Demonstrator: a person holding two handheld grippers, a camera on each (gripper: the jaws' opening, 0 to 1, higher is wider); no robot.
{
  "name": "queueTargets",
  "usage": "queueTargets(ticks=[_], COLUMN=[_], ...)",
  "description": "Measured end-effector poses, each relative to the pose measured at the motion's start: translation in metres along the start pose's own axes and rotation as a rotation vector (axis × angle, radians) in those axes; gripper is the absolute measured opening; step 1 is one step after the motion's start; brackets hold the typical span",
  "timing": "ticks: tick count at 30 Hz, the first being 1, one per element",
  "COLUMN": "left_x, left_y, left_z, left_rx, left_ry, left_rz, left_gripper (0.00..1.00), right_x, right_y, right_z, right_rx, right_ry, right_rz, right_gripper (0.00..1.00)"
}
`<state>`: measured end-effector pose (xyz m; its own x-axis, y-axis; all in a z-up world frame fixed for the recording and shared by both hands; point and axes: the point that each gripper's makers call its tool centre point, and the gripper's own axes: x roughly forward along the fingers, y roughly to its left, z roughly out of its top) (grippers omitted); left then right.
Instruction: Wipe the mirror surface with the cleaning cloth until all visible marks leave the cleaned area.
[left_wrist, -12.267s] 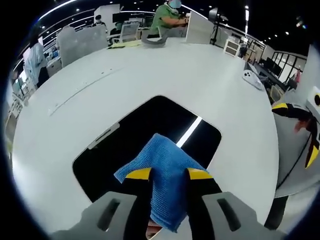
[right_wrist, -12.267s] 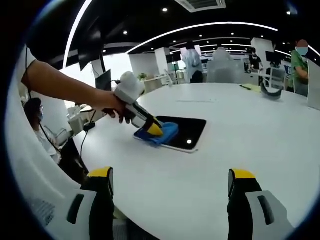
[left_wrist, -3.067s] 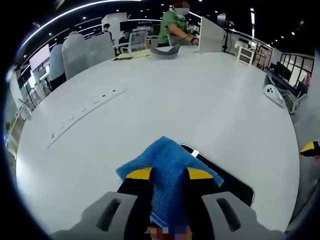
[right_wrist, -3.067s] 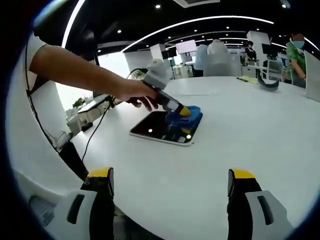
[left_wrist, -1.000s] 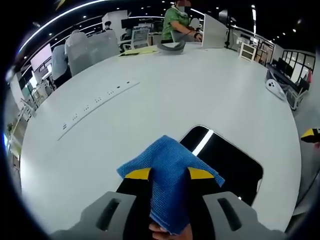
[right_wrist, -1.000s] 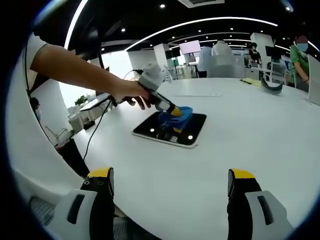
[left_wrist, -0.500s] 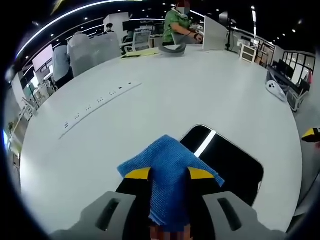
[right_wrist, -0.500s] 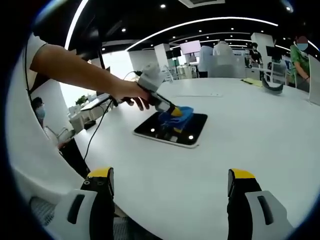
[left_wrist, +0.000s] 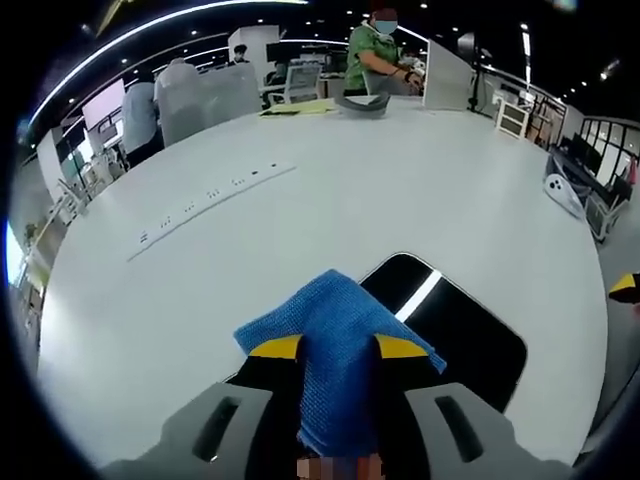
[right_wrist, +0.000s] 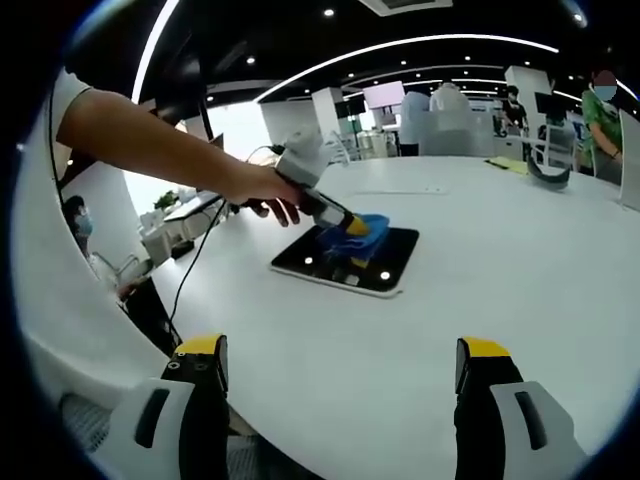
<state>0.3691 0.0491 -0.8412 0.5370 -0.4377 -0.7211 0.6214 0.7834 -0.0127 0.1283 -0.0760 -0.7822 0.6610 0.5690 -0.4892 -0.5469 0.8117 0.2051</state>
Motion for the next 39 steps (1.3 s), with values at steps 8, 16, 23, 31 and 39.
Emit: queueTargets(ticks=[8, 16, 23, 31, 39], left_x=[-0.002, -0.006, -0.007, -0.009, -0.012], left_y=[-0.004, -0.012, -0.014, -0.018, -0.021], left_z=[-0.002, -0.005, -0.007, -0.009, -0.013], left_rx=[-0.008, -0.013, -0.008, -0.005, -0.003], left_ry=[-0.011, -0.024, -0.032, -0.033, -0.048], left_rz=[0.01, -0.003, -0.008, -0.02, -0.026], left_gripper=[0.25, 0.28, 0.28, 0.3, 0.31], right_x=[-0.002, -0.001, -0.001, -0.001, 0.001], right_y=[0.001, 0.003, 0.004, 0.005, 0.006], right_z=[-0.003, -0.004, -0.001, -0.004, -0.002], right_rx=[0.007, 0.008, 0.003, 0.009, 0.006], right_ry=[-0.005, -0.002, -0.009, -0.005, -0.006], right_rz=[-0.004, -0.001, -0.001, 0.0, 0.006], right_gripper=[0.94, 0.94, 0.94, 0.94, 0.94])
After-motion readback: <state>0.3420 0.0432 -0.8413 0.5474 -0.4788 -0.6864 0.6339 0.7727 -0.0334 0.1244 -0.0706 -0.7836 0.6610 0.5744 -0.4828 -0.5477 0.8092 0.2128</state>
